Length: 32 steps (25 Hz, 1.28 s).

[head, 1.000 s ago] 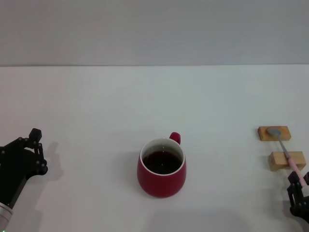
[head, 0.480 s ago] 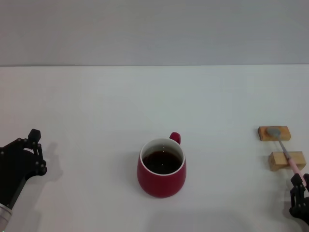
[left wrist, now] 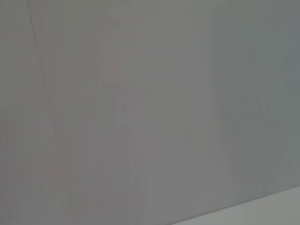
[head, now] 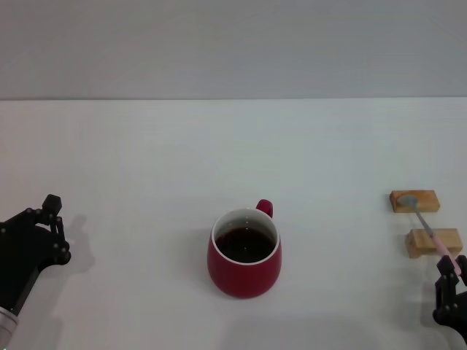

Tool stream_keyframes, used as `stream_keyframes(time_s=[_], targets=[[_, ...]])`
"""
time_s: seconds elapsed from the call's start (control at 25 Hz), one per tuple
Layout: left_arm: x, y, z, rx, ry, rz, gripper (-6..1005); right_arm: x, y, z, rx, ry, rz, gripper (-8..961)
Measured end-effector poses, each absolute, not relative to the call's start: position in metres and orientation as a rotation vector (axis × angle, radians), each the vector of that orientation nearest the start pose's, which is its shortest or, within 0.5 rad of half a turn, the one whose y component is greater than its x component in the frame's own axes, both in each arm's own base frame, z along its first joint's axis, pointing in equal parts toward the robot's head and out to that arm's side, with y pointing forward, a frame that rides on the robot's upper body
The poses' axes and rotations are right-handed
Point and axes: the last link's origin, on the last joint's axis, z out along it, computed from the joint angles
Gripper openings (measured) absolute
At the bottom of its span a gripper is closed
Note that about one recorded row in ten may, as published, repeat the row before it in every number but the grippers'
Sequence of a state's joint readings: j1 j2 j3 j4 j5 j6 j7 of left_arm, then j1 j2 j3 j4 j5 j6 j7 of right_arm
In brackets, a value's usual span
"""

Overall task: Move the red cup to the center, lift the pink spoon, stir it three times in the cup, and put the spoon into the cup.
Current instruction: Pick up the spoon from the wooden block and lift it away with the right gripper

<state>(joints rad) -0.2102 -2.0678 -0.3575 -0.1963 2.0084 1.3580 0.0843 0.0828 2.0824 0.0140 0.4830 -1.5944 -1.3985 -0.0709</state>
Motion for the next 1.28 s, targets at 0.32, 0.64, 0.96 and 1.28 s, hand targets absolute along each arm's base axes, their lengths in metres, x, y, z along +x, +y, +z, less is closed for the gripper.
stream_keyframes(time_s=[0.32,0.64,0.96,1.28], targets=[[-0.354,0.236,-0.036,-1.717,-0.371,-0.542,-2,0.317,0.171,-0.075,-1.551,0.67,0.713,101],[-0.352,0.237,-0.036,-1.717,-0.369,-0.549,-2,0.304,0.17,-0.065,-1.522,0.581,0.782,95],[-0.352,0.238,-0.035,-1.716,-0.364,-0.55,-2,0.285,0.172,-0.054,-1.51,0.51,0.877,73],[-0.352,0.238,-0.035,-1.716,-0.362,-0.549,-2,0.263,0.174,-0.049,-1.508,0.471,0.999,64]])
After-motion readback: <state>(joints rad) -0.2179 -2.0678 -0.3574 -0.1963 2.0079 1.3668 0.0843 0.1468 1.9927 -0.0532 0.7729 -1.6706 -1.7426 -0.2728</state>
